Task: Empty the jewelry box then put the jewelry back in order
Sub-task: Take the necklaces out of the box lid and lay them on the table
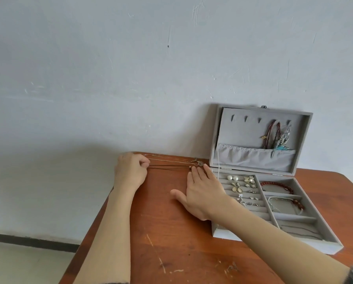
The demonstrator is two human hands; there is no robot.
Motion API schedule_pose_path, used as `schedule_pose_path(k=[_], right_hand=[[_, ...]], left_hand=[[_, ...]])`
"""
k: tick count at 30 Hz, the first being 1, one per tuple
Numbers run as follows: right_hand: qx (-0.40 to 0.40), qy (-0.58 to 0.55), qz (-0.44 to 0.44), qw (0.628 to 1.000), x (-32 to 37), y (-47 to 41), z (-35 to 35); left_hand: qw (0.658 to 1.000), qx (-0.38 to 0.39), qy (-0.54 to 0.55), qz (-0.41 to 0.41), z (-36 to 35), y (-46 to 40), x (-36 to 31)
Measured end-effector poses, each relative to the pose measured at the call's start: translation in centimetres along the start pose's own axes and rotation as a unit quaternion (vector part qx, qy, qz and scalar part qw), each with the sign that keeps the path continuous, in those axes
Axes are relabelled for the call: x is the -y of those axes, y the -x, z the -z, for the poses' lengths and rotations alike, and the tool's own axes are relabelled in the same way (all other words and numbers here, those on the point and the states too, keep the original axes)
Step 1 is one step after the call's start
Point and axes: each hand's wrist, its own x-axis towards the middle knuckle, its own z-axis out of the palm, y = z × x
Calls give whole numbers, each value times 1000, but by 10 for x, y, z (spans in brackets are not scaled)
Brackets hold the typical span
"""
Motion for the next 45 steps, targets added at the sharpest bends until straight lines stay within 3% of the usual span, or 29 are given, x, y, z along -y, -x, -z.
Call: schedule_pose_path(k=[4, 8, 15, 18, 21, 24, 27, 31, 35, 41, 45], right_hand=[[-1, 17, -12, 1000, -1, -2, -3], [10, 29, -17, 999, -4, -3, -2], [15, 22, -15, 1000, -10, -3, 1], [-12, -17, 1, 1000, -10, 2, 3], [-130, -81, 28, 988, -13, 11, 9], [-236, -158, 51, 958, -24, 27, 17], [-323, -214, 39, 921, -46, 46, 22], [-350, -238, -18, 906, -82, 67, 23], [-366, -276, -83, 885, -114, 73, 19], [-404, -355, -172, 826, -151, 53, 17], [-429, -390, -211, 787, -167, 39, 15]], left_hand=[[987, 150, -54, -26, 4, 7, -7], [938, 309, -154, -24, 9, 11, -17], [924, 337, -178, -19, 9, 18, -19], [931, 327, -163, -14, 5, 18, -22], [952, 283, -108, -37, 5, 15, -28], [982, 167, -22, -82, 12, 12, -40], [987, 58, 32, -143, 24, 14, -59], [968, -9, 26, -248, 34, 30, -98], [950, 3, -1, -312, 21, 51, -141], [954, -18, 22, -298, -23, 53, -198], [959, -75, 7, -272, -50, 45, -230]])
